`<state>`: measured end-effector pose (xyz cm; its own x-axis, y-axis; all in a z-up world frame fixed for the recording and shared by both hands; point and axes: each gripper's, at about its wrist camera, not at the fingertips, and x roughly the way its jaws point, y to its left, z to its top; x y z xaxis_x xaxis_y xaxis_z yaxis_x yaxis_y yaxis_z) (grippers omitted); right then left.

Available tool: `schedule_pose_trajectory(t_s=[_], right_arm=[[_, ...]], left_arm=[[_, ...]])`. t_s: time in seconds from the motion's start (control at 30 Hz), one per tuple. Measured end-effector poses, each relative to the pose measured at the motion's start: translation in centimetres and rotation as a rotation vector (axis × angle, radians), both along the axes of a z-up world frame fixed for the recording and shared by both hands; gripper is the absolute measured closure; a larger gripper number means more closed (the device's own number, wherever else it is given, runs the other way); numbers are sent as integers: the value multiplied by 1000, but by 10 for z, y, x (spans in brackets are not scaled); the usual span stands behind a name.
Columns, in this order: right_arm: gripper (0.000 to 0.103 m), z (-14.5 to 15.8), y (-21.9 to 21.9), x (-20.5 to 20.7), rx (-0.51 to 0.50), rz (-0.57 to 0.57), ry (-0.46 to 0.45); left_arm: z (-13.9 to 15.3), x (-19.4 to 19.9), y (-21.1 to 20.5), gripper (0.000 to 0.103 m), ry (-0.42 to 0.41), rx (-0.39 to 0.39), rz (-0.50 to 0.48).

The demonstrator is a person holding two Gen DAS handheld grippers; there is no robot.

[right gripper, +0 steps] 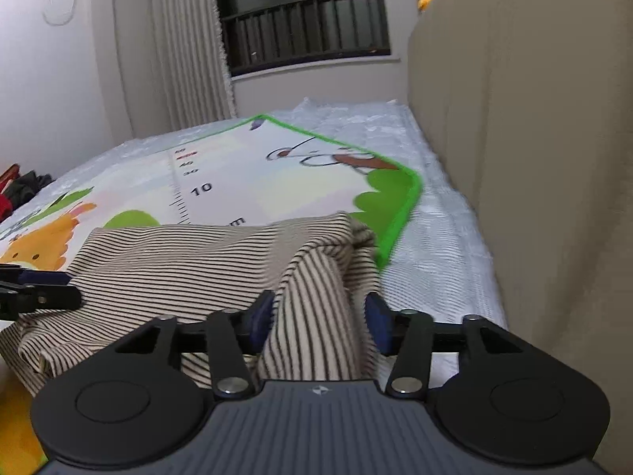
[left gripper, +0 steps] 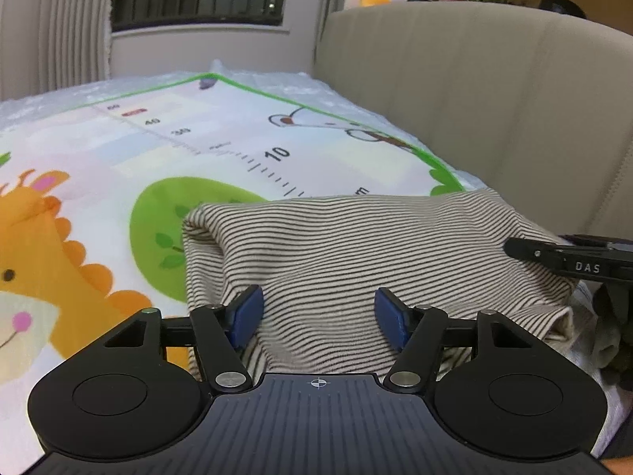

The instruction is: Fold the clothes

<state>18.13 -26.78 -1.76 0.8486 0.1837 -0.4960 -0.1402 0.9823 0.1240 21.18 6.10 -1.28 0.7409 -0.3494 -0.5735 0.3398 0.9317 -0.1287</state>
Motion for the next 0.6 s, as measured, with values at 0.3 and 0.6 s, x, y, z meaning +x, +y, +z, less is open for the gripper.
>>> schedule_pose_trajectory(t_s=[0.3,0.6], right_arm=[[51,42,18,-71,43,169,-110],[45,-9,49,-52,-128,252,-30]], left_arm=[[20,-47,-23,15,-6,-27,-180],[-19,-28,-25,14,-11,131,-142]])
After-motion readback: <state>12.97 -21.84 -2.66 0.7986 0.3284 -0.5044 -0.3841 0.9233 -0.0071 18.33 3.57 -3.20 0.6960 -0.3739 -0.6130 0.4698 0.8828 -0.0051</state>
